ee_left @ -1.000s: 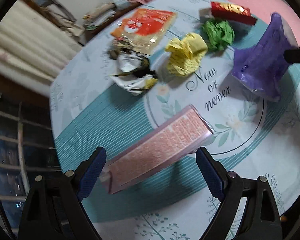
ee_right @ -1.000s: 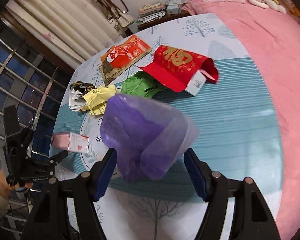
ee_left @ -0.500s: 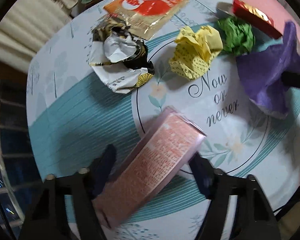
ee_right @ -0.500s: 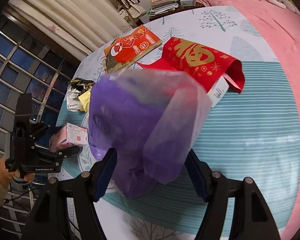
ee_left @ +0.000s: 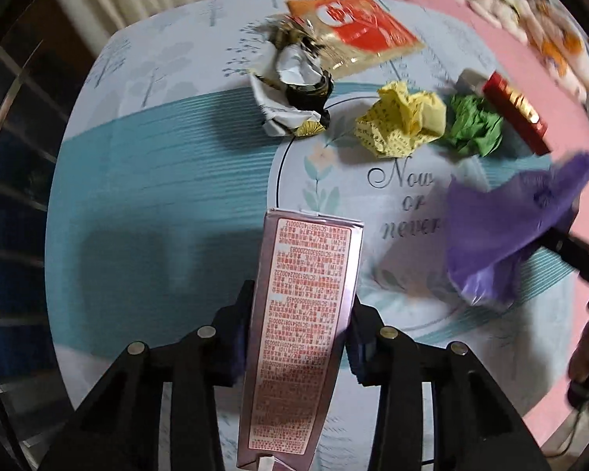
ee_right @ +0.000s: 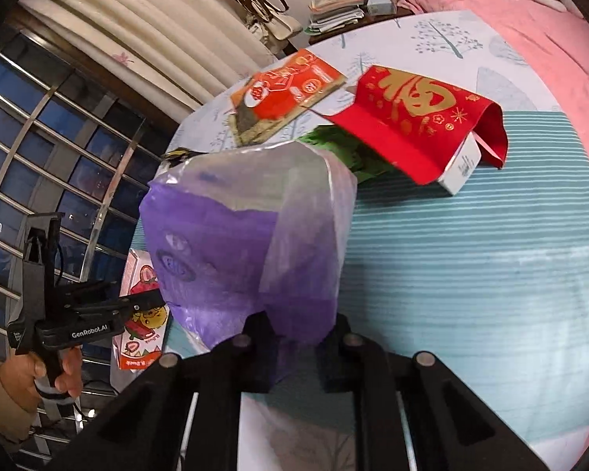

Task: Collect trash
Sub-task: 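Carry box and purple bag down over the bin and open both tools to drop them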

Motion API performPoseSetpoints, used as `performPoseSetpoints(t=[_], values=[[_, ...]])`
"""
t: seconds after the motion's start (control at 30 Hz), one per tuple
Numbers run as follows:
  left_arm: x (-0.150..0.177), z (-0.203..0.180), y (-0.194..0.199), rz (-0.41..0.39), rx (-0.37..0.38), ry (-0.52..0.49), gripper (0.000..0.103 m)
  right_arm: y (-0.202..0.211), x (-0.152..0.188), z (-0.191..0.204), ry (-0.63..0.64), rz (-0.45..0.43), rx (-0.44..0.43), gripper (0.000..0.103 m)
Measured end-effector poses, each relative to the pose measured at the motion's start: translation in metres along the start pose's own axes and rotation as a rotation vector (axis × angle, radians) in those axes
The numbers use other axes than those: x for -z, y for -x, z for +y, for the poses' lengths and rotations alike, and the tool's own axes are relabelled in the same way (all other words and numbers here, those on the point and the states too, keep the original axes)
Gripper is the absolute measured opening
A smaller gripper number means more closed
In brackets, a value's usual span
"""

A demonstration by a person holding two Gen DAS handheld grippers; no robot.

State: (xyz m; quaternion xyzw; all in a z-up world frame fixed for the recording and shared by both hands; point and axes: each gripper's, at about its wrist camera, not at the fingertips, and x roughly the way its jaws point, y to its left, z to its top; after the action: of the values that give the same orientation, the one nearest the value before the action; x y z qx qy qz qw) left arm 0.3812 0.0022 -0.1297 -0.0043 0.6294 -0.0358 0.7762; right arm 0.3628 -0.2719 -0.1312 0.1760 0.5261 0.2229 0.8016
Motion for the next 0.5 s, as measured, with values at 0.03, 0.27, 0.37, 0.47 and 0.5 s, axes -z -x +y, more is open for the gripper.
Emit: performPoseSetpoints(t=[0.03,0.27,0.37,0.47,0.5], values=[[0.005,0.001,0.006,-0.012,0.013,0.022,0.039,0.005,0.004,0.005,0.003,-0.007,0.004,0.013],[0.046,0.003,0.056,-0.109,0.11,0.095,0.039,0.042,0.038,0.041,0.021,-0.066,0.06,0.013],[0.069,0.005,0.078,-0.139,0.136,0.105,0.039,0.059,0.061,0.061,0.018,-0.097,0.094,0.013],[0.096,0.01,0.1,-0.168,0.161,0.109,0.039,0.077,0.085,0.086,0.03,-0.13,0.13,0.013],[0.104,0.012,0.106,-0.179,0.164,0.106,0.039,0.082,0.091,0.093,0.037,-0.139,0.142,0.013]])
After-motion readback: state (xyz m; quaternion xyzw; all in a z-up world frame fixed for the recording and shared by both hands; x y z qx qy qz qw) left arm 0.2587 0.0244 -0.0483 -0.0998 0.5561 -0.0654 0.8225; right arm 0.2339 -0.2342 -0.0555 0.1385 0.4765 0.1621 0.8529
